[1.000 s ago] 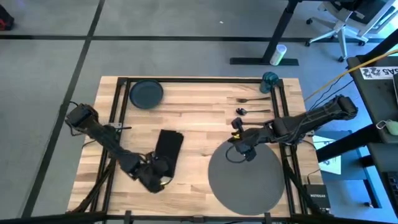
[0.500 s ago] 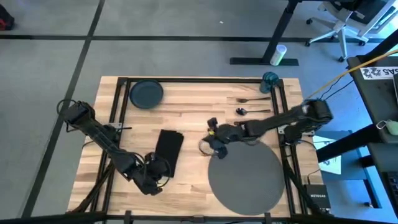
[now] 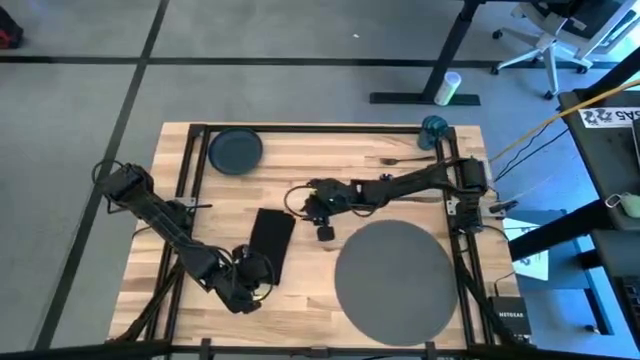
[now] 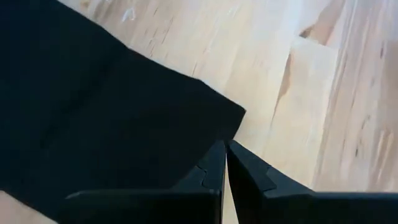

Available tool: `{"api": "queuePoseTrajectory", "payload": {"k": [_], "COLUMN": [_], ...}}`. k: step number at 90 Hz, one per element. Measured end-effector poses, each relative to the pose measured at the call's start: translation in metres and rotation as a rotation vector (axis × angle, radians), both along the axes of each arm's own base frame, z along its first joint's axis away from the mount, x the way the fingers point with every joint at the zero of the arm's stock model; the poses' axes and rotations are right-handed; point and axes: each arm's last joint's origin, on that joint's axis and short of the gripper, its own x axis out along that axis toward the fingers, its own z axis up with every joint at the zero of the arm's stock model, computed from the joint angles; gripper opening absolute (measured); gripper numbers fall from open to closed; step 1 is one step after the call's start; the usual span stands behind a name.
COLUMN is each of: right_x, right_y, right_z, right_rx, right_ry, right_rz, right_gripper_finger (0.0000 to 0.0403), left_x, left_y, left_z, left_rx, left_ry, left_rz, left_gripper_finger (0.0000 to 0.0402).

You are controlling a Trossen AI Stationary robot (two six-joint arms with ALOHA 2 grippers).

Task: Set table place
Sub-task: Fold the black table napkin

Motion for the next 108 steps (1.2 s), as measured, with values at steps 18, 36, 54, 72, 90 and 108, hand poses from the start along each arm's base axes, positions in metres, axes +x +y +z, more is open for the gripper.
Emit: {"api": "queuePoseTrajectory", "payload": {"k": [18, 36, 54, 72, 90, 108], "right_x": [0.015, 0.024, 0.025, 0.028, 0.036, 0.041], "right_y": [-0.006, -0.011, -0.014, -0.018, -0.018, -0.021], "right_z": [-0.015, -0.026, -0.040, -0.043, -0.034, -0.026], "right_rx": [0.119, 0.192, 0.221, 0.235, 0.223, 0.204], "right_ry": [0.024, 0.044, 0.076, 0.042, -0.031, -0.061], "right_rz": [-0.001, -0.026, -0.054, -0.072, -0.058, -0.057], "right_gripper_finger": [0.0113, 0.0113, 0.0113, 0.0099, 0.0022, 0.0010], "left_x": [0.000, 0.000, 0.000, 0.000, 0.002, 0.007], "left_y": [-0.001, -0.001, -0.002, -0.002, -0.004, -0.009], "left_z": [-0.003, -0.005, -0.005, -0.005, -0.016, -0.030], "left_rx": [-0.004, -0.002, -0.001, -0.001, 0.007, 0.001], "left_ry": [0.010, 0.018, 0.018, 0.019, 0.053, 0.073], "left_rz": [0.010, 0.009, 0.007, 0.006, 0.003, -0.010], "left_gripper_finger": [0.0000, 0.0000, 0.0000, 0.0000, 0.0000, 0.0000]}}
